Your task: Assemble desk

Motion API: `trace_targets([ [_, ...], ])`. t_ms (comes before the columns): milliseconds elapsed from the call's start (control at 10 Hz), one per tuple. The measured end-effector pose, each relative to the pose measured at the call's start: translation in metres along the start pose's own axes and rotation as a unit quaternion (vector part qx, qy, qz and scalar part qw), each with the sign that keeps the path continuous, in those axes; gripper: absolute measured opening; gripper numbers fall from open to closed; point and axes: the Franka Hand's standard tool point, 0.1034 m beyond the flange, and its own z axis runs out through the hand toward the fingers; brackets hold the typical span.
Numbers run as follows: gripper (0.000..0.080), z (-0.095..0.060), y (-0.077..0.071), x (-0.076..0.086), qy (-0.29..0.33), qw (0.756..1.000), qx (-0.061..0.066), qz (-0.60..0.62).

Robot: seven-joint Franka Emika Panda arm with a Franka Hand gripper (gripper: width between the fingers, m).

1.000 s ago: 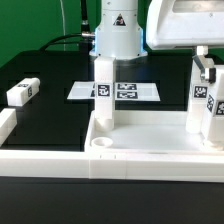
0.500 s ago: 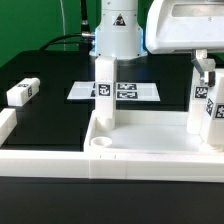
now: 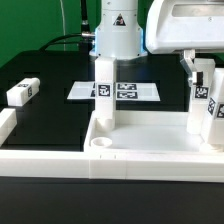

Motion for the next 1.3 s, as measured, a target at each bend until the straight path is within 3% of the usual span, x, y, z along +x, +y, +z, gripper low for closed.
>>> trace_targets([
  [100,0.0637,0.000,0.000,0.000,0.000,1.000,0.000,0.000],
  [300,0.0637,-0.003,0.000,0.002,0.001,1.000,0.001,0.000],
  [700,0.0649,-0.026,0.001,0.018,-0.006,1.000,0.010,0.006],
  [1100,0.0649,-0.024,0.001,0.014,-0.020,1.000,0.010,0.006],
  [1200,0.0649,-0.020,0.001,0.003,-0.079,0.997,0.013,0.008],
  [1300,0.0649,-0.020,0.000,0.006,-0.125,0.992,0.014,0.016],
])
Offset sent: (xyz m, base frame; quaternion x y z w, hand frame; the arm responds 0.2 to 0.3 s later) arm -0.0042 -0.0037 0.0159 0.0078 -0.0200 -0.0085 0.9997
